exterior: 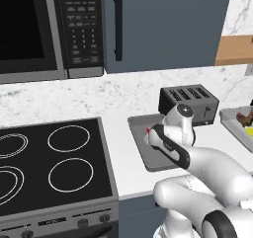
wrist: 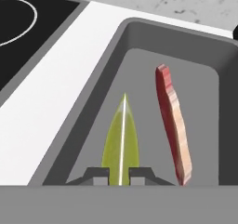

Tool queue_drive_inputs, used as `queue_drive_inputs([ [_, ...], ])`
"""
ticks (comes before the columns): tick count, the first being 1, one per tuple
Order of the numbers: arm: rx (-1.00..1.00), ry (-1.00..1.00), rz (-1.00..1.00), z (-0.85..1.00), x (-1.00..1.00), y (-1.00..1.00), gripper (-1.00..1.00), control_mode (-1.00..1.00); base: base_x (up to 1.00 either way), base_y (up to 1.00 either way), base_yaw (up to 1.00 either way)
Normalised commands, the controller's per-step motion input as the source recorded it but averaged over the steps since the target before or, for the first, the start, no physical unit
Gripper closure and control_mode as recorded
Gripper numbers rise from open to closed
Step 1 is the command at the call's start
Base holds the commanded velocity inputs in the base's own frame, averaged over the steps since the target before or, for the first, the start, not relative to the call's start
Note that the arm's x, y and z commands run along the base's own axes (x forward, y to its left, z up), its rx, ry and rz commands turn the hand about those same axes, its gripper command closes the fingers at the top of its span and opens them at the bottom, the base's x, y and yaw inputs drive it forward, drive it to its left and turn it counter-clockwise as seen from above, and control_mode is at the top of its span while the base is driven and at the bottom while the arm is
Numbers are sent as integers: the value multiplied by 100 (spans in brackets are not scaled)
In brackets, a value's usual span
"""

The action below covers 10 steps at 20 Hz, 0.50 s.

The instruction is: Place one lemon wedge and one steak in each tupperware on the nearby counter, to pack two identical lunches.

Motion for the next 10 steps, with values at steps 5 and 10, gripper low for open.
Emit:
queue_drive_inputs([
  [5,0,-3,0,-33,16,0,100,-100,0,0,0],
  [10,0,-3,0,-32,17,0,100,-100,0,0,0],
])
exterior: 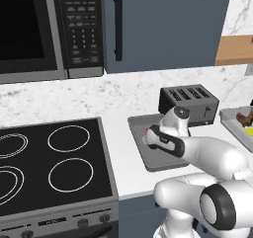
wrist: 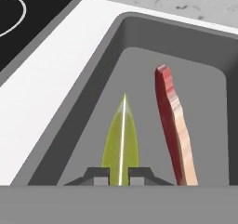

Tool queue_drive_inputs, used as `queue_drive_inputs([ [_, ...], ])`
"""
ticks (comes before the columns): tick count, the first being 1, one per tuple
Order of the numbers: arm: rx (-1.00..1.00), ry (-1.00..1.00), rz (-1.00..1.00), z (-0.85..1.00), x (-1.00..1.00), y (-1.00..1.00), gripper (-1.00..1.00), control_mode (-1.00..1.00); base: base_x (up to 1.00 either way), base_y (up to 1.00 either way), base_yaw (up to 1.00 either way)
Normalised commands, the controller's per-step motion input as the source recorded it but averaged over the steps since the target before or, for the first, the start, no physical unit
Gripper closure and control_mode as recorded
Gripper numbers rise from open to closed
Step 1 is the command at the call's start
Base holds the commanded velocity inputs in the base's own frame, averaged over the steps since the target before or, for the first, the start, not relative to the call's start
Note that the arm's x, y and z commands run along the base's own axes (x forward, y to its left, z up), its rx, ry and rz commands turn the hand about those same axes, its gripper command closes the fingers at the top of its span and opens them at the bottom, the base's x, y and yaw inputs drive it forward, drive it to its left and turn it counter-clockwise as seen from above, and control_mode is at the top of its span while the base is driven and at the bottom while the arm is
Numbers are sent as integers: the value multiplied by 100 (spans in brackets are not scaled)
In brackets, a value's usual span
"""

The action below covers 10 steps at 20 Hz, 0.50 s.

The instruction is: Place one lemon wedge and one steak in each tupperware on the nearby counter, to pack two identical lunches.

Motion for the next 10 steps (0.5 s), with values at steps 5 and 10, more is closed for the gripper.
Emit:
queue_drive_inputs([
  [5,0,-4,0,-32,18,0,100,-100,0,0,0],
  [10,-1,-4,0,-29,18,0,-100,-100,0,0,0],
])
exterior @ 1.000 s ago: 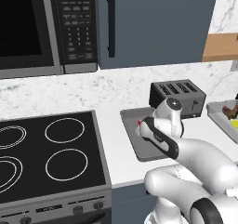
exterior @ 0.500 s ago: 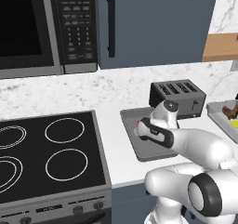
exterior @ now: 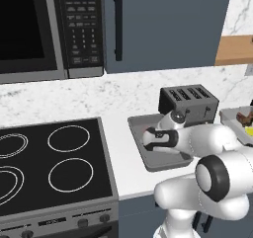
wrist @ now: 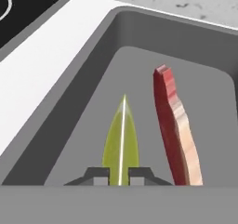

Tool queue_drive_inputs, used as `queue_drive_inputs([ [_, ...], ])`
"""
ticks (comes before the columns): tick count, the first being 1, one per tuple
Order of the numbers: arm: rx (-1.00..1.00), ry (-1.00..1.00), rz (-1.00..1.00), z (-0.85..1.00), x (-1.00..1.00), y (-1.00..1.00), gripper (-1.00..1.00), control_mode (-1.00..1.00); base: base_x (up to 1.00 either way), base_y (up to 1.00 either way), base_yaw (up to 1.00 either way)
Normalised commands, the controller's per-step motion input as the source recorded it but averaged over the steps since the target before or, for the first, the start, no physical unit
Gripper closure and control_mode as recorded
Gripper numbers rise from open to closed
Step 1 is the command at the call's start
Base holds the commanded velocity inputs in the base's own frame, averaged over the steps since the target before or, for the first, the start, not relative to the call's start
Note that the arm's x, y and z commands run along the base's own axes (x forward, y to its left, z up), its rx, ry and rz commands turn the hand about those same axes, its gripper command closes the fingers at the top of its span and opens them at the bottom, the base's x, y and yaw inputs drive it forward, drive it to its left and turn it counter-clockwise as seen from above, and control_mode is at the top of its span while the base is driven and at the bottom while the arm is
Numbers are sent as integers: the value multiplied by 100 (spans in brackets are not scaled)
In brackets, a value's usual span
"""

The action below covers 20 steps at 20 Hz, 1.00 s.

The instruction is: Place one lemon wedge and one steak in each tupperware on the nearby counter, to pack two identical lunches.

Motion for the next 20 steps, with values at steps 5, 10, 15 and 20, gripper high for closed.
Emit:
queue_drive_inputs([
  [5,0,-8,0,0,7,0,-100,-100,0,0,0],
  [10,0,-6,0,14,6,0,-100,-100,0,0,0],
  [15,0,-7,-3,65,-55,0,-100,-100,0,0,0],
  [20,0,-14,-4,87,-87,-1,-100,-100,0,0,0],
])
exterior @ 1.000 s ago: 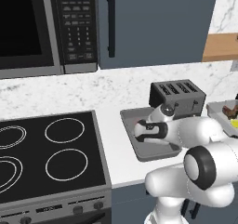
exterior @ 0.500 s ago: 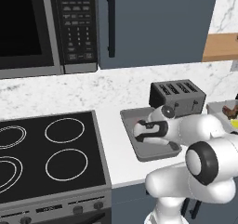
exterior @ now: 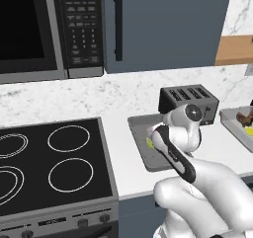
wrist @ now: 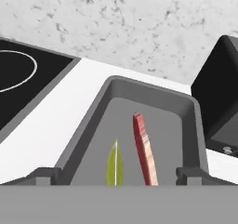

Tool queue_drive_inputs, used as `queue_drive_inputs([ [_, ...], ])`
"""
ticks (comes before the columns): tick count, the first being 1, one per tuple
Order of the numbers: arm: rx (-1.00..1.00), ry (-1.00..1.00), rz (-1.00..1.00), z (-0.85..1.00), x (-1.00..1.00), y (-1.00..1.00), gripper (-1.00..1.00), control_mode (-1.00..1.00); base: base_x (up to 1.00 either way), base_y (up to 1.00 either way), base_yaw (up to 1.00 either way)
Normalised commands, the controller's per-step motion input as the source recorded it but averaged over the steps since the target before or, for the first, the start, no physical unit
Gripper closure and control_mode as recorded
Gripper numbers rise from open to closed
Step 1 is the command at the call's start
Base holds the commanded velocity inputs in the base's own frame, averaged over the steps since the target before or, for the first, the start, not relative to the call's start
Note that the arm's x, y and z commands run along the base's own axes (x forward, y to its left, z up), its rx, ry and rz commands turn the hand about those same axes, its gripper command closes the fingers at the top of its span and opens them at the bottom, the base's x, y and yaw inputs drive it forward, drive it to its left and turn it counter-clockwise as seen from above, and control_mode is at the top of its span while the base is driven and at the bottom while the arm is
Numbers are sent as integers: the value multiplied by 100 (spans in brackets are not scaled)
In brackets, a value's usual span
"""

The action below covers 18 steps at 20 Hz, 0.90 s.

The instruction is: Place one lemon wedge and one steak in each tupperware on the nearby counter, to pack two identical lunches.

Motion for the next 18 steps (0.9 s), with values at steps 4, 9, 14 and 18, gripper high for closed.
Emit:
queue_drive_inputs([
  [4,1,-3,-4,30,-100,-25,-100,-100,0,0,0],
  [9,5,0,-10,1,-100,-67,-100,-100,0,0,0],
  [14,9,0,-10,1,-95,-85,-100,-100,0,0,0],
  [18,9,-1,0,0,-50,-67,-100,-100,0,0,0],
])
